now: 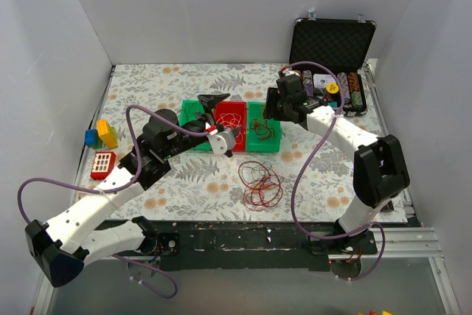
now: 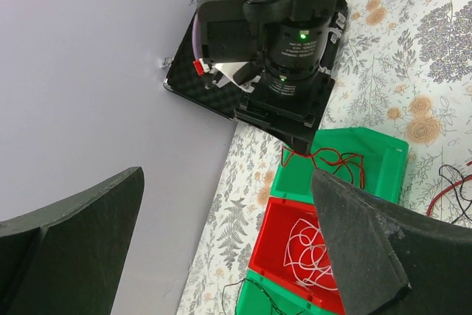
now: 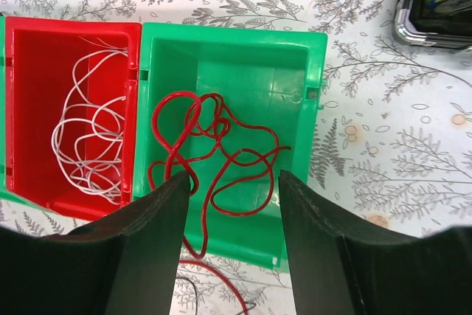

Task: Untangle the cables

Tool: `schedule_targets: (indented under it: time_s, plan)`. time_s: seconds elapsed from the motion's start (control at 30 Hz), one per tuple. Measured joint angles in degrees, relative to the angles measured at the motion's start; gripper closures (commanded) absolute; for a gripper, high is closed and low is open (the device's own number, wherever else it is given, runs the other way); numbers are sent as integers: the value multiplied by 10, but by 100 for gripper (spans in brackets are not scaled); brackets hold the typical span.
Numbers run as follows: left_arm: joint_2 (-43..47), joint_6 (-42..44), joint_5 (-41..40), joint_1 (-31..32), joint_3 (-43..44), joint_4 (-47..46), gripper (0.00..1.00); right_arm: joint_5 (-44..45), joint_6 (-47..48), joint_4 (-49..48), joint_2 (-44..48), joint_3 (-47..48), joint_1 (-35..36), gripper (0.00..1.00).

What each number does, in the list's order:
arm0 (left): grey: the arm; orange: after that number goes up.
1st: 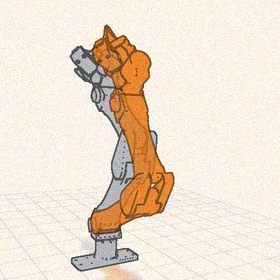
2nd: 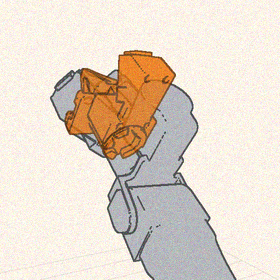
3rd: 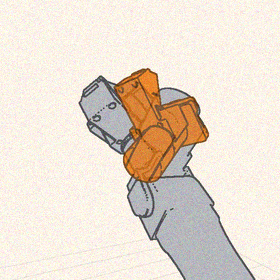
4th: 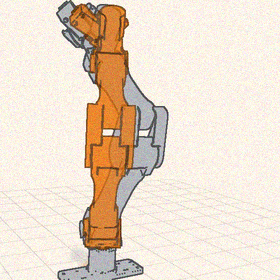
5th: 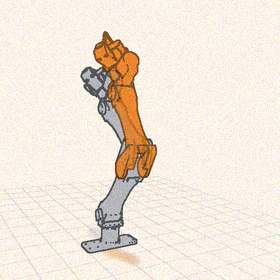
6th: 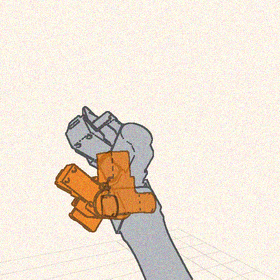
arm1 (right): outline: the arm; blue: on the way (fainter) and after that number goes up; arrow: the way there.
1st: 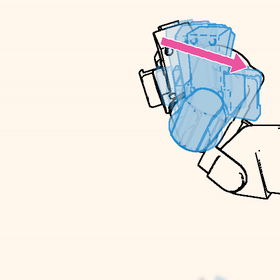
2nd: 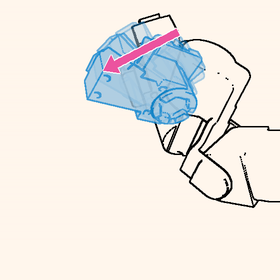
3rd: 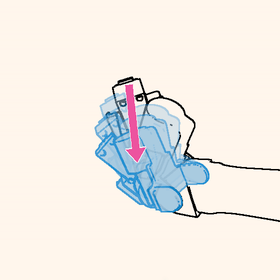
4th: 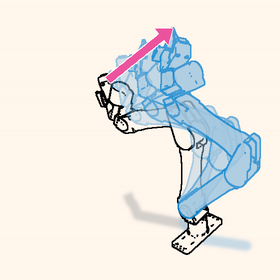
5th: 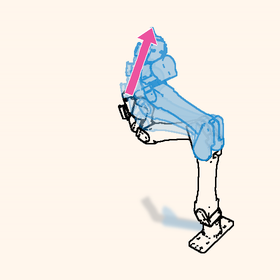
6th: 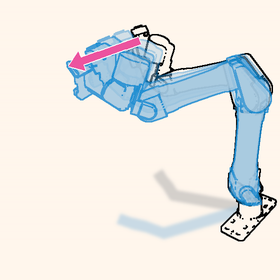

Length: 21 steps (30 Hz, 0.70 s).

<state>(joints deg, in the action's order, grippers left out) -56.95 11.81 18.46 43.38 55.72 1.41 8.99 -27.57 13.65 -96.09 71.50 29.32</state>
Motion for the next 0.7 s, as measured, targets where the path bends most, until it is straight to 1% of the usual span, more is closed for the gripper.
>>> schedule_targets:
  time_s: [0.1, 0.27, 0.47, 0.6, 0.7]
  plan:
    - [0, 0, 0, 0, 0, 0, 2, 8, 11, 68, -9, 51, 0, 45]
    - [-5, 0, 3, 0, 0, 0, 2, 32, 21, 165, -65, 147, 0, 46]
    - [-10, 0, 5, 0, 0, 3, 2, 45, 25, 222, -85, 153, 0, 45]
    - [-10, 0, 5, 0, 0, 3, 2, 37, 28, 215, -75, 147, 0, 46]
    - [-10, 0, 5, 0, 0, 3, 2, 23, 30, 196, -43, 124, 0, 46]
